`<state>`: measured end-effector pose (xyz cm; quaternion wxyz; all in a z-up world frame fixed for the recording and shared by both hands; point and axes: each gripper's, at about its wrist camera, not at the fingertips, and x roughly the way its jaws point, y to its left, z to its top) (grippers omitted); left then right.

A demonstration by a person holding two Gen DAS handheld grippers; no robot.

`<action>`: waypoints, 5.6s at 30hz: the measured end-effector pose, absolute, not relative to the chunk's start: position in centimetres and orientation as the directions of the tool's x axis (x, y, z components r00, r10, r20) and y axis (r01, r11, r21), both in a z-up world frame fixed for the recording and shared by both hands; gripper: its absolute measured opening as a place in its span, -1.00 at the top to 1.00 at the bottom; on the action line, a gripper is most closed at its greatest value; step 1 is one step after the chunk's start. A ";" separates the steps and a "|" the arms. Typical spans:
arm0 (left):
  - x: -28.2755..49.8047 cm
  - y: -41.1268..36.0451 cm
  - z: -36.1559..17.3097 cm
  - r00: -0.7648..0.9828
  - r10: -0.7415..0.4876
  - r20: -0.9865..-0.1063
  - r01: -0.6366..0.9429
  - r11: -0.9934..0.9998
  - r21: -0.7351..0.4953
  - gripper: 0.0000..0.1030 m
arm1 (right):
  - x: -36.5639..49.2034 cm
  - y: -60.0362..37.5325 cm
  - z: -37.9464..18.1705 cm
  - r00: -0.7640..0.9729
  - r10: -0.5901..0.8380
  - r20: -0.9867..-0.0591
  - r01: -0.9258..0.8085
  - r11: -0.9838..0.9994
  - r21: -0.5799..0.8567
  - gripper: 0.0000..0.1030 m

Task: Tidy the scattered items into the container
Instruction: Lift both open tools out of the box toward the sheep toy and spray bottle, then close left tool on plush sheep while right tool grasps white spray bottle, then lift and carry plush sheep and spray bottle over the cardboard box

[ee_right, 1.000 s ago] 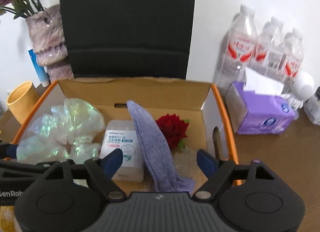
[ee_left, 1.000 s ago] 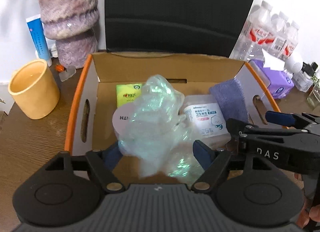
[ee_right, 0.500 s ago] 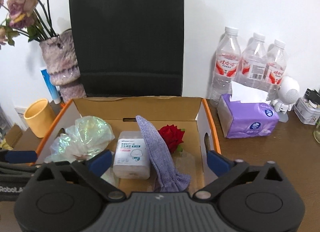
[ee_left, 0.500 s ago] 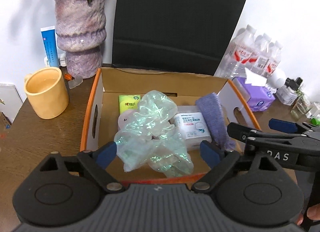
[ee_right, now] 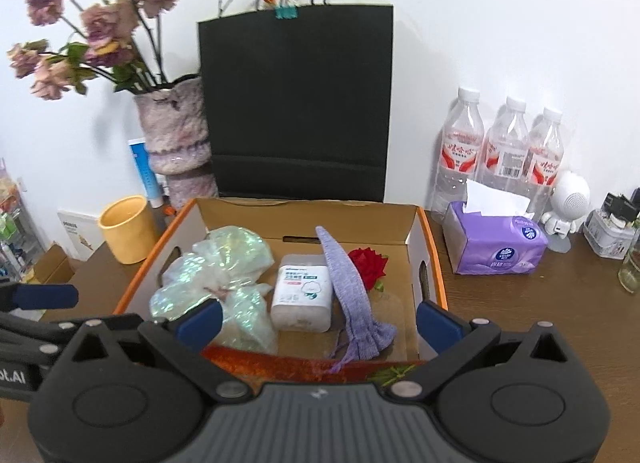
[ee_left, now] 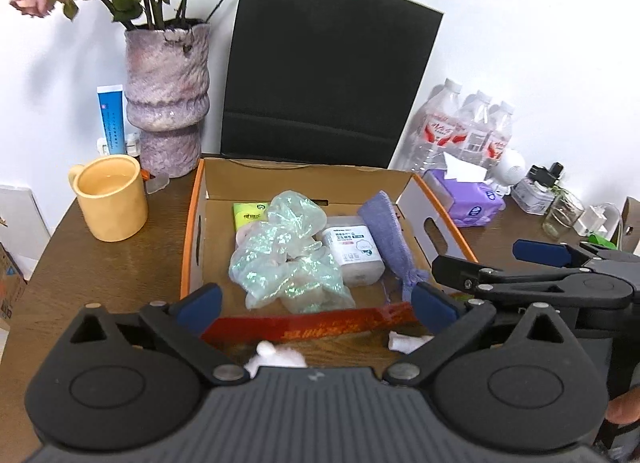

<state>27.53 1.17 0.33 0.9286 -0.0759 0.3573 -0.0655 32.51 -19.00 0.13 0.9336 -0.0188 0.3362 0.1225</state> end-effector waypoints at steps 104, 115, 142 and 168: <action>13.0 6.2 -11.2 0.824 -0.049 -0.564 -0.068 0.980 -0.185 -1.00 | 19.9 -22.7 -12.3 0.818 0.139 -0.558 -0.195 0.980 -0.042 -1.00; 19.9 4.1 -10.5 0.813 -0.007 -0.582 -0.101 0.983 -0.152 -1.00 | 25.1 -19.9 -13.3 0.805 0.100 -0.585 -0.146 0.989 -0.031 -1.00; 26.9 9.5 -12.0 0.712 -0.009 -0.702 -0.260 0.925 -0.275 -0.91 | 30.2 -18.8 -14.4 0.783 0.024 -0.622 -0.004 0.999 0.033 -1.00; 27.6 8.9 -12.7 0.718 -0.033 -0.695 -0.235 0.929 -0.287 -0.20 | 30.6 -19.3 -15.0 0.765 0.029 -0.643 0.010 0.998 0.057 -0.88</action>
